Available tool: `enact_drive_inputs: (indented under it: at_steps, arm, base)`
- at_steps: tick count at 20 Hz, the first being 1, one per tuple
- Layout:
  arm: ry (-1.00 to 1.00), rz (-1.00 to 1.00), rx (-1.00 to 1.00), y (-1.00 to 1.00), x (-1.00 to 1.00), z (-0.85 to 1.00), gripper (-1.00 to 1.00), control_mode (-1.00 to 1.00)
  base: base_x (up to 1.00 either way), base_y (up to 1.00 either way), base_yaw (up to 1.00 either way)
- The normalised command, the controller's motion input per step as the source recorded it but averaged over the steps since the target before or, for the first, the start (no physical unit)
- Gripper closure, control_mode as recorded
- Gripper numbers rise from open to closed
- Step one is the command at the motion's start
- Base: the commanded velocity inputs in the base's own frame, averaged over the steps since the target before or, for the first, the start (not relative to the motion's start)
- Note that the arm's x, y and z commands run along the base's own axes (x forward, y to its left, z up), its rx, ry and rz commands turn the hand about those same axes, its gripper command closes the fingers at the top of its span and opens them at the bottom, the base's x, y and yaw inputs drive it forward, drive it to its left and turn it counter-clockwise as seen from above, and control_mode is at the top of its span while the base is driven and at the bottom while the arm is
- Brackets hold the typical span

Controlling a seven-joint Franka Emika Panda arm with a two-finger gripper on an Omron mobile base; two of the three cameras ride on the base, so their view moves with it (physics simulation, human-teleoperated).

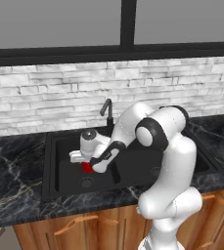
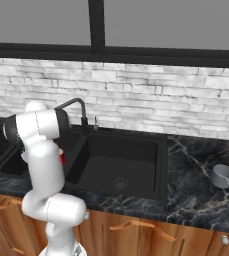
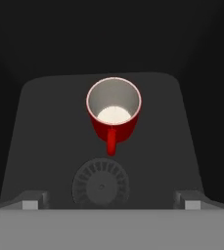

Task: Move any existing items from the left basin to the right basin for drying. Then move the measuring cup from the counter to the left basin of the sink for washing.

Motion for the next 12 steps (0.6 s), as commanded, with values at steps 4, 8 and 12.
enact_drive_inputs:
  at_steps: [4,8,12]
  arm:
    - [0.00,0.00,0.00,0.00,0.19,-0.20,-1.00,-1.00]
    - [0.00,0.00,0.00,0.00,0.15,-0.17,-1.00,-1.00]
    - [0.00,0.00,0.00,0.00,0.13,-0.14,-1.00,-1.00]
  base:
    - [0.00,0.00,0.00]
    - [0.00,0.00,0.00]
    - [0.00,0.00,0.00]
